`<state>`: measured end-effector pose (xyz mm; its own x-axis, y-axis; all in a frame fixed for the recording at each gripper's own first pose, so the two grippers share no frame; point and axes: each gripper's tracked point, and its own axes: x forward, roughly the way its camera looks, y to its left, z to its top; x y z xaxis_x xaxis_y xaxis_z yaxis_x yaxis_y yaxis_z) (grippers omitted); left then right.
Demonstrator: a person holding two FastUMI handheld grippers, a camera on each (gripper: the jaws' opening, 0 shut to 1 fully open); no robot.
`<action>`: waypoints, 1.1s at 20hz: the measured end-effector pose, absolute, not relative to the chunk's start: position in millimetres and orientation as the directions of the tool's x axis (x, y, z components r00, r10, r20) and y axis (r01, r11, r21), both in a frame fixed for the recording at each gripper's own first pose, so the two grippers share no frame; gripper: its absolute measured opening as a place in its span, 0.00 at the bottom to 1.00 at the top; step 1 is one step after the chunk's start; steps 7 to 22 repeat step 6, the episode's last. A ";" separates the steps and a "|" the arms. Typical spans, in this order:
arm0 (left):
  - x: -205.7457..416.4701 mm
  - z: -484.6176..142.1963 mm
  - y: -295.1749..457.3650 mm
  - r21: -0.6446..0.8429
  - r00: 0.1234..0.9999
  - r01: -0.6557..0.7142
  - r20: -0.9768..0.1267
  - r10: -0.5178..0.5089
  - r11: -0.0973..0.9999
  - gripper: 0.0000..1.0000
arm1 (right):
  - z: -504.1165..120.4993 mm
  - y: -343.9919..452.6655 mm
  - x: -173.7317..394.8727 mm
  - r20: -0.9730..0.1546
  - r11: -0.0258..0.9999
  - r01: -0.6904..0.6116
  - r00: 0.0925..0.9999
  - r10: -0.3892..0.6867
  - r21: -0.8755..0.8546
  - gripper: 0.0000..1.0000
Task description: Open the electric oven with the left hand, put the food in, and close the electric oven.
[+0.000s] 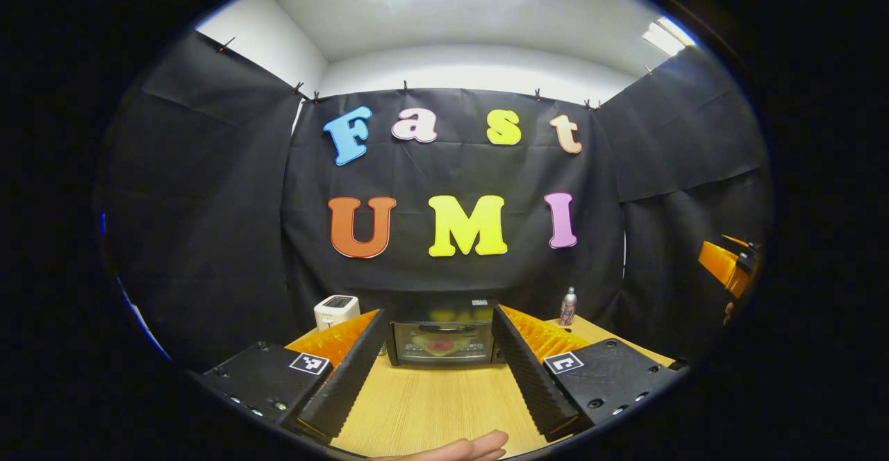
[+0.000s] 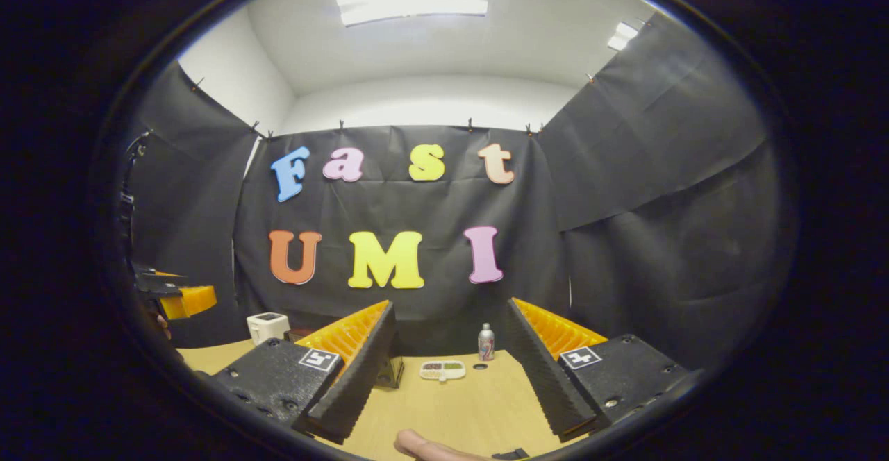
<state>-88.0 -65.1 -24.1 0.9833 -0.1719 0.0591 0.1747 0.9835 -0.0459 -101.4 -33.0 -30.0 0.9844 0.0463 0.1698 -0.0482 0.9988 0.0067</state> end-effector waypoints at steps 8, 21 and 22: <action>-88.0 -28.7 -65.5 -0.047 0.982 0.183 0.055 -0.181 0.982 0.96 | -39.1 -20.1 -97.8 0.153 0.997 -0.075 0.985 0.078 -0.021 0.96; -88.0 -28.7 -65.5 -0.047 0.982 0.183 0.055 -0.181 0.982 0.96 | -39.1 -20.1 -97.8 0.153 0.997 -0.075 0.985 0.078 -0.021 0.96; -88.0 -28.7 -65.5 -0.047 0.982 0.183 0.055 -0.181 0.982 0.96 | -39.1 -20.1 -97.8 0.153 0.997 -0.075 0.985 0.078 -0.021 0.96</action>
